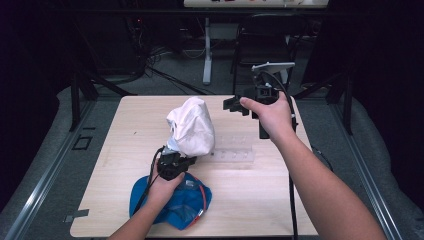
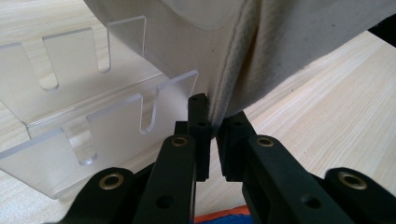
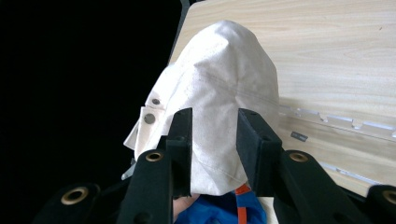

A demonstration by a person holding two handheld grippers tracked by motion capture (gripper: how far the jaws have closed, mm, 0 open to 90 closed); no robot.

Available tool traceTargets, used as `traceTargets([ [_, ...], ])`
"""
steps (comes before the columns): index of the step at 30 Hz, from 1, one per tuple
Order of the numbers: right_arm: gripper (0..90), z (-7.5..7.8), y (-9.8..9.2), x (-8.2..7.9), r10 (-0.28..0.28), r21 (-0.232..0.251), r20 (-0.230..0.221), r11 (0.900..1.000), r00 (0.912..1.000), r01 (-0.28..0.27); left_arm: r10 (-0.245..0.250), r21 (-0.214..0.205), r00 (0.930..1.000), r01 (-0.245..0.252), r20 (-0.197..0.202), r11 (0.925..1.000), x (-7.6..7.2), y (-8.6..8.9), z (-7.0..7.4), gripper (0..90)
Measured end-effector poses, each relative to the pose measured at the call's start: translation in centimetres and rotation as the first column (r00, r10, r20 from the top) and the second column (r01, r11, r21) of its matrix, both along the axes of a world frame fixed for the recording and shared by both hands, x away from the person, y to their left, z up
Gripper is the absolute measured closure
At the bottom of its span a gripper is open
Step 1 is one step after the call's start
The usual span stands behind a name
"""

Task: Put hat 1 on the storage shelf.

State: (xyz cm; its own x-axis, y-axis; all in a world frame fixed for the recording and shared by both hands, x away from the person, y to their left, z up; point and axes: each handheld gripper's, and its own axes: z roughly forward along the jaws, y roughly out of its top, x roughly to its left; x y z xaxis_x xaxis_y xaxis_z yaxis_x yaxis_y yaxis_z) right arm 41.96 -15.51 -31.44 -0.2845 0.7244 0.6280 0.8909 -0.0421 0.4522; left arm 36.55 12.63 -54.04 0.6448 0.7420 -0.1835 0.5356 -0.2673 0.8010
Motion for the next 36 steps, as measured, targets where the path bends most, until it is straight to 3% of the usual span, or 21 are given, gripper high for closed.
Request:
traceTargets([
  [4, 67.1, -0.6, 0.0, -0.3, 0.009, -0.014, -0.005, 0.9999, 0.9999, -0.009, -0.004, 0.024, 1.0, 0.004, 0.008, 0.9997, -0.3, -0.1, 0.2, 82.5],
  [6, 66.7, -1.1, -0.1, -0.6, 0.016, -0.031, -0.001, 0.9994, 0.9999, -0.016, 0.001, 0.005, 0.9996, -0.001, 0.027, 1.0, -0.7, 0.2, 0.5, 68.2],
  [7, 66.7, -1.1, -0.1, -0.6, 0.016, -0.031, -0.001, 0.9994, 0.9999, -0.016, 0.014, -0.02, 0.9986, -0.013, 0.052, 0.9997, -1.0, 0.3, 0.7, 68.2],
  [9, 66.3, -1.5, -0.1, -1.0, 0.018, -0.043, -0.001, 0.9989, 0.9998, -0.018, 0.008, -0.003, 0.9976, -0.008, 0.068, 1.0, -1.3, 0.9, 1.0, 63.7],
  [10, 66.3, -1.6, -0.1, -1.1, 0.024, -0.047, -0.005, 0.9986, 0.9997, -0.024, 0.019, -0.025, 0.9974, -0.017, 0.07, 0.9995, -1.6, 1.0, 1.1, 61.1],
  [11, 66.2, -1.8, -0.2, -1.5, 0.029, -0.05, -0.004, 0.9983, 0.9996, -0.029, 0.002, -0.004, 0.9975, -0.001, 0.071, 1.0, -1.8, 1.4, 1.2, 58.4],
  [13, 66.1, -2.0, -0.3, -1.6, 0.028, -0.045, -0.001, 0.9986, 0.9996, -0.028, 0.018, -0.035, 0.9974, -0.015, 0.07, 0.9993, -2.3, 1.6, 1.3, 56.8],
  [19, 65.7, -2.7, -0.8, -3.0, 0.03, -0.073, 0.01, 0.9969, 0.9995, -0.029, 0.02, -0.043, 0.9971, -0.017, 0.073, 0.9989, -4.1, 3.5, 1.8, 49.3],
  [25, 65.4, -3.8, -1.9, -4.5, 0.021, -0.078, 0.016, 0.9968, 0.9997, -0.019, 0.037, -0.037, 0.9963, -0.035, 0.078, 0.9987, -5.6, 5.3, 1.9, 47.3],
  [31, 64.9, -6.2, -2.8, -6.4, 0.024, -0.091, 0.005, 0.9956, 0.9997, -0.024, 0.069, -0.002, 0.9953, -0.069, 0.068, 0.9976, -6.4, 7.5, 2.0, 45.0],
  [36, 64.8, -7.8, -3.1, -7.2, 0.025, -0.091, 0.008, 0.9956, 0.9996, -0.024, 0.082, -0.019, 0.9948, -0.081, 0.061, 0.9965, -6.9, 9.0, 2.0, 47.0],
])
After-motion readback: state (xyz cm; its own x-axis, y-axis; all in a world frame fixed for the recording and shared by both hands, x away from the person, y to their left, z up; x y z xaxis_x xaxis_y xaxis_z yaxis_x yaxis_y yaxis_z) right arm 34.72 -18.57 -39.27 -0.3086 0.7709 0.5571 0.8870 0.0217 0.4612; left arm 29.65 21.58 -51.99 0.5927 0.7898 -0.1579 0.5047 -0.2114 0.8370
